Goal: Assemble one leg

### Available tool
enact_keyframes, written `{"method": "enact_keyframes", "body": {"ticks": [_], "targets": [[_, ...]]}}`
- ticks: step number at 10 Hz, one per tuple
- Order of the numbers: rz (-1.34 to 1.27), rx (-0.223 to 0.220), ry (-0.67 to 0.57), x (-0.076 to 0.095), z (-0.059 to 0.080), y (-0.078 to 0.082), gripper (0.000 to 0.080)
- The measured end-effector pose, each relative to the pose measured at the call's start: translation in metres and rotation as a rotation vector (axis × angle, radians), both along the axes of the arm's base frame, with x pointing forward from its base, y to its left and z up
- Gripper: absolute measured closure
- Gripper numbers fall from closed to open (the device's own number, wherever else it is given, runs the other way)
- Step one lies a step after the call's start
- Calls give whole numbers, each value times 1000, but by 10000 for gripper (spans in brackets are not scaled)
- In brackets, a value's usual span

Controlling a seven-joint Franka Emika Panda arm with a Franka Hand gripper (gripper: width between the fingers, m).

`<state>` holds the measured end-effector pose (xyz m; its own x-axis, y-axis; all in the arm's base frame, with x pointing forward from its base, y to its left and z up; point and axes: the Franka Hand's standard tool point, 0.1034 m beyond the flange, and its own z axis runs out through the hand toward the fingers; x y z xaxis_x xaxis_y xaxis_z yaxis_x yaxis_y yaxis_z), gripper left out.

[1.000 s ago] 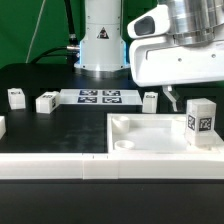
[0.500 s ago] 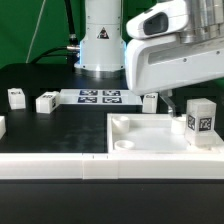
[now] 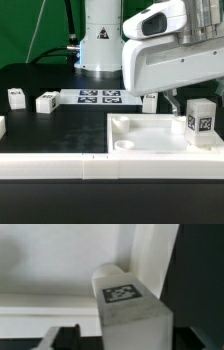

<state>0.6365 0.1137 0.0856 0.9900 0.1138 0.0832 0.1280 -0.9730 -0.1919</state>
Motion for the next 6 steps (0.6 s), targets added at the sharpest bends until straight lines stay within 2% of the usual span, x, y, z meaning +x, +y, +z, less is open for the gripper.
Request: {"method": "enact_keyframes", "body": {"ticks": [3, 6], "targets": [[-29, 1, 4, 1, 0, -1, 505], [-406, 60, 72, 2, -1, -6, 505]]}}
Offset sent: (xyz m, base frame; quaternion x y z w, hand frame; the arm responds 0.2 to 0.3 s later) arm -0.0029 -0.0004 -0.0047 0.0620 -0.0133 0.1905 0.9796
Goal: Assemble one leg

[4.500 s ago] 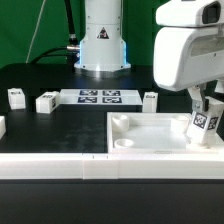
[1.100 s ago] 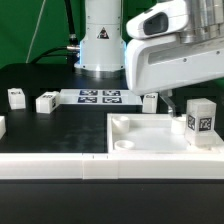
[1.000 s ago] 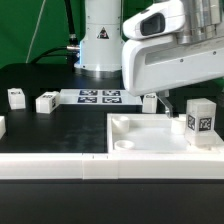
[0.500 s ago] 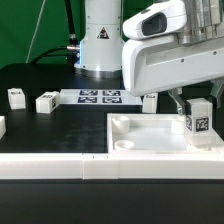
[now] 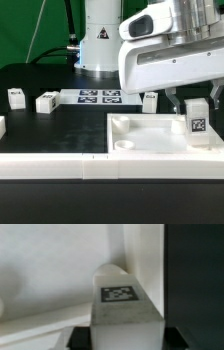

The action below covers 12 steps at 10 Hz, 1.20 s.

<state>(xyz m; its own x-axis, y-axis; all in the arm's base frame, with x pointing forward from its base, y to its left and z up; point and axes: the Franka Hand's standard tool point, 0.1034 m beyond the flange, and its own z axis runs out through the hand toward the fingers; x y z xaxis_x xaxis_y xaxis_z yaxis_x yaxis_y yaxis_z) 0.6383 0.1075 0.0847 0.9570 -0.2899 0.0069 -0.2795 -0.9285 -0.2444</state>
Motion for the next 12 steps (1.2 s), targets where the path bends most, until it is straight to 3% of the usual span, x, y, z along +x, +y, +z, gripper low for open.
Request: {"method": "enact_keyframes", "body": {"ticks": [6, 10, 12], "targets": [[-798, 59, 185, -6, -1, 6, 504], [-1058, 99, 255, -6, -2, 8, 504], [-1047, 101, 253, -6, -2, 9, 504]]}}
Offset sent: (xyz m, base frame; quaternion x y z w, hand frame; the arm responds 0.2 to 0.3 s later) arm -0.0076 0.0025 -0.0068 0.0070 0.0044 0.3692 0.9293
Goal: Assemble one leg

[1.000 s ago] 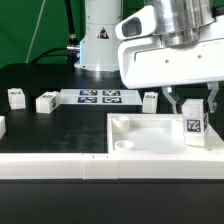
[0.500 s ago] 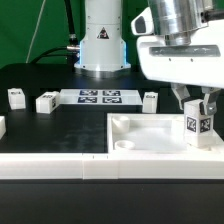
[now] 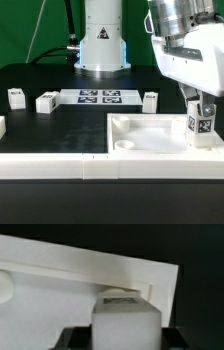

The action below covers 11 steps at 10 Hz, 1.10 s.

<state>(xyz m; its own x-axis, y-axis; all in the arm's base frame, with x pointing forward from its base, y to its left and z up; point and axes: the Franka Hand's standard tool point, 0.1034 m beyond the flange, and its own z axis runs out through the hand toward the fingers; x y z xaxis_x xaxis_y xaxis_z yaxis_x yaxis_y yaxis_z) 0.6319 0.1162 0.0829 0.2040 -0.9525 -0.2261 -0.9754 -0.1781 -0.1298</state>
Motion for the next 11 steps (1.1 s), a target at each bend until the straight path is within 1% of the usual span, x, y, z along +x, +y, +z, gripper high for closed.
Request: {"method": "enact_keyframes", "body": {"ticks": [1, 2, 3, 4, 6, 7, 9, 11], "targets": [[44, -4, -11, 0, 0, 0, 504], [86, -5, -15, 0, 0, -1, 322], [140, -2, -2, -3, 0, 0, 207], [322, -16, -26, -3, 2, 2, 167], [583, -54, -27, -4, 2, 7, 152], [749, -95, -37, -3, 2, 10, 152], [954, -112, -74, -3, 0, 11, 150], [1181, -118, -128, -1, 0, 6, 150]]}}
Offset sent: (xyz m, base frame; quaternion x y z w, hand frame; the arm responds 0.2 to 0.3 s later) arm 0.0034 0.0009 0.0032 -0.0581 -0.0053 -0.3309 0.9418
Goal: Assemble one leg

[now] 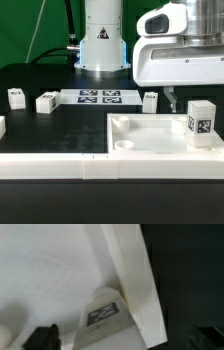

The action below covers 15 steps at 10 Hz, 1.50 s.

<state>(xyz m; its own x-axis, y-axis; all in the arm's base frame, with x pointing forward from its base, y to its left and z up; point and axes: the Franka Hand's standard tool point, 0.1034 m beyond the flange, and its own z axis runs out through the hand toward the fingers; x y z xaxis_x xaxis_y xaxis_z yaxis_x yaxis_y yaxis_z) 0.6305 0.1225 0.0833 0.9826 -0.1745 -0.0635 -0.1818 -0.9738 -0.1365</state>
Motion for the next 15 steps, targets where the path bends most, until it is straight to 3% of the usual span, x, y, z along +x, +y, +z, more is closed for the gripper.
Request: {"method": "enact_keyframes", "body": {"ticks": [2, 3, 6, 8, 9, 11, 15], "targets": [[173, 14, -25, 0, 0, -4, 150], [241, 33, -33, 1, -1, -16, 150], [253, 27, -34, 1, -1, -17, 152], [253, 27, -35, 1, -1, -17, 471], [253, 27, -35, 1, -1, -17, 509], [233, 28, -32, 1, -1, -17, 509], [-251, 17, 39, 1, -2, -7, 509]]}}
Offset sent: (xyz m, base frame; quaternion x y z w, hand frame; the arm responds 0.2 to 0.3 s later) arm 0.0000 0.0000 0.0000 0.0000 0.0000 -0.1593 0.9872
